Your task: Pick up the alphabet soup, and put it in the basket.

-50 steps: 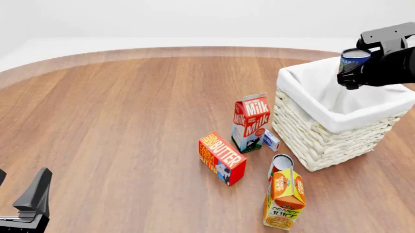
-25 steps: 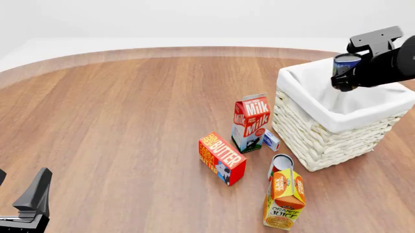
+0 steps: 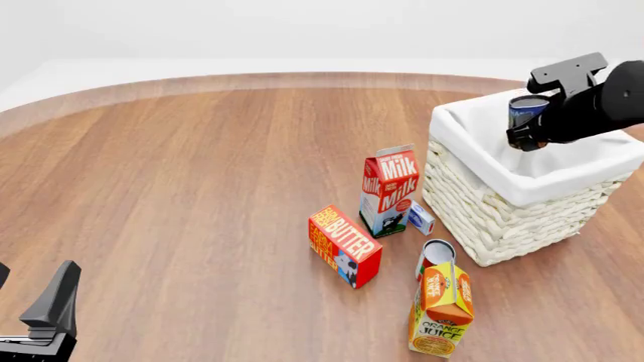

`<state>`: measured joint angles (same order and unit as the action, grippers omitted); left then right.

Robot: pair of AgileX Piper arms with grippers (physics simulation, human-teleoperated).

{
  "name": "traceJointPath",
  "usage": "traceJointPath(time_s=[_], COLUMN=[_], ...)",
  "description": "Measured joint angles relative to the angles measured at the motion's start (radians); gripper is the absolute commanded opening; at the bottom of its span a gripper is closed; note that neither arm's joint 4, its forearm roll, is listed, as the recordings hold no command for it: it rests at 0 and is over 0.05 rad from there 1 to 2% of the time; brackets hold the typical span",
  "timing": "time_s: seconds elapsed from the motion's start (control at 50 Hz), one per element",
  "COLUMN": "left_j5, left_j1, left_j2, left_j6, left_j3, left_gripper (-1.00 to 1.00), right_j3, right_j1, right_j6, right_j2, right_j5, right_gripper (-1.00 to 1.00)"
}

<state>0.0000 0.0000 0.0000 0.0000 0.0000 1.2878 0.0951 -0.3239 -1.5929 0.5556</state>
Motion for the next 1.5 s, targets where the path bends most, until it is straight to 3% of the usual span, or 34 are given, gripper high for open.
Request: traceJointPath(time_s=[0.76,1.5], left_j5=[0.000,0.000], left_j1=[0.000,0.000], left_j2=[0.000,0.000], left_j6=[0.000,0.000], left_j3=[0.000,0.000], left_gripper=[1.00,1.00], right_j3=[0.036,0.000], right_j1=[0.010,0.007], right_j6=[-0.032,-0.050], right_j2=[-0.108,-0.157], right_j5=[-0.006,-0.005], right_gripper=[-1.00,-1.00])
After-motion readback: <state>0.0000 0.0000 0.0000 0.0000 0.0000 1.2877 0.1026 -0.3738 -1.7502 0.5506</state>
